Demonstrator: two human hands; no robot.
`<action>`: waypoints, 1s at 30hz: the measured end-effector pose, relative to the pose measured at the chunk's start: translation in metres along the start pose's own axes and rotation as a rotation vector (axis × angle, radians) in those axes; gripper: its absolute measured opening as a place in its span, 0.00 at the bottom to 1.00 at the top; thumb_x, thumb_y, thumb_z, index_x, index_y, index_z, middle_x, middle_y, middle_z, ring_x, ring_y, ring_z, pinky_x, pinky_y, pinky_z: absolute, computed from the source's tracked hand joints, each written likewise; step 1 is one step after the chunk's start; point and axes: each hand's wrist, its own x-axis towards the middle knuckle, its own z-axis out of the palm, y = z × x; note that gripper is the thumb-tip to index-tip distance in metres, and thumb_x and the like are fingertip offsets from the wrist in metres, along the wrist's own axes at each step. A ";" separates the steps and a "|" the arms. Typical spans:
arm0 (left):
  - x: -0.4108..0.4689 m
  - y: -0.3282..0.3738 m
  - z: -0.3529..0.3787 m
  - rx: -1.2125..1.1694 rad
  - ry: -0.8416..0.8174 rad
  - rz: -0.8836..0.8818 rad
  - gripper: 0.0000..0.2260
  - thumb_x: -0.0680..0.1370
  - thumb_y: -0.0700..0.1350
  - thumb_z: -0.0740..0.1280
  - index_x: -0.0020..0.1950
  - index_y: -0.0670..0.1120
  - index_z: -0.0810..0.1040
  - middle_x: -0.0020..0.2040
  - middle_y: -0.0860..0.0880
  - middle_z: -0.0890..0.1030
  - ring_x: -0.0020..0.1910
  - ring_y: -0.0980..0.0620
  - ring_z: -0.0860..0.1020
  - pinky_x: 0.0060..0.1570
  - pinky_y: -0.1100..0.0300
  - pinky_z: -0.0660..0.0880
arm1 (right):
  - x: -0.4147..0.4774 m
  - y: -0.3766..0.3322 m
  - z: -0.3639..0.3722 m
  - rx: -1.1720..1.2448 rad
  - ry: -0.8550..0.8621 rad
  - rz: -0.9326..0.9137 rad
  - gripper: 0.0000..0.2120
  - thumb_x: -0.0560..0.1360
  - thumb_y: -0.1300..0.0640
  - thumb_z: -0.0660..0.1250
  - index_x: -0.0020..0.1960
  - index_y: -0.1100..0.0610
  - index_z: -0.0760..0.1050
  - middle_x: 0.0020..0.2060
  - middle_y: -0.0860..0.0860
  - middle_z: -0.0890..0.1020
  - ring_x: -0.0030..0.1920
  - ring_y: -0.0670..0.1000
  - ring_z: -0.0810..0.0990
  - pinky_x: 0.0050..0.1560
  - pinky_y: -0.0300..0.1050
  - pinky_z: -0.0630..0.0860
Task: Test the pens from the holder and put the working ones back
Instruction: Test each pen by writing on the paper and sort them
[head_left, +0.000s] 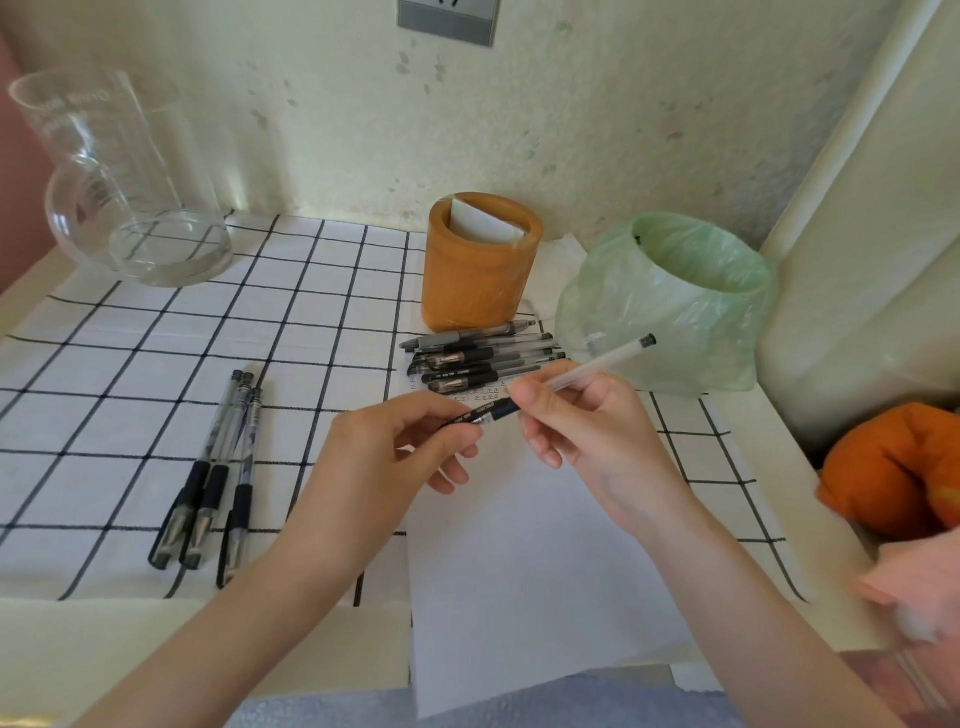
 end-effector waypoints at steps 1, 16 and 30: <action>0.000 0.001 0.000 -0.023 0.008 0.004 0.05 0.73 0.39 0.69 0.42 0.49 0.81 0.35 0.49 0.83 0.30 0.55 0.80 0.35 0.68 0.76 | 0.000 0.001 0.000 -0.007 0.008 -0.009 0.05 0.65 0.55 0.72 0.34 0.56 0.78 0.24 0.52 0.75 0.23 0.48 0.69 0.23 0.36 0.65; -0.005 0.009 0.009 -0.064 0.043 0.027 0.06 0.76 0.40 0.66 0.40 0.45 0.80 0.33 0.49 0.82 0.25 0.54 0.78 0.30 0.70 0.74 | -0.003 0.007 0.019 0.016 0.004 -0.041 0.09 0.69 0.53 0.69 0.41 0.59 0.77 0.24 0.51 0.73 0.25 0.48 0.69 0.27 0.36 0.66; 0.006 -0.016 0.003 0.417 -0.051 0.043 0.10 0.78 0.54 0.59 0.57 0.59 0.74 0.47 0.61 0.80 0.52 0.64 0.76 0.54 0.63 0.72 | 0.002 -0.022 -0.024 -0.382 0.277 -0.321 0.12 0.79 0.58 0.62 0.61 0.47 0.69 0.27 0.47 0.73 0.27 0.46 0.71 0.31 0.48 0.76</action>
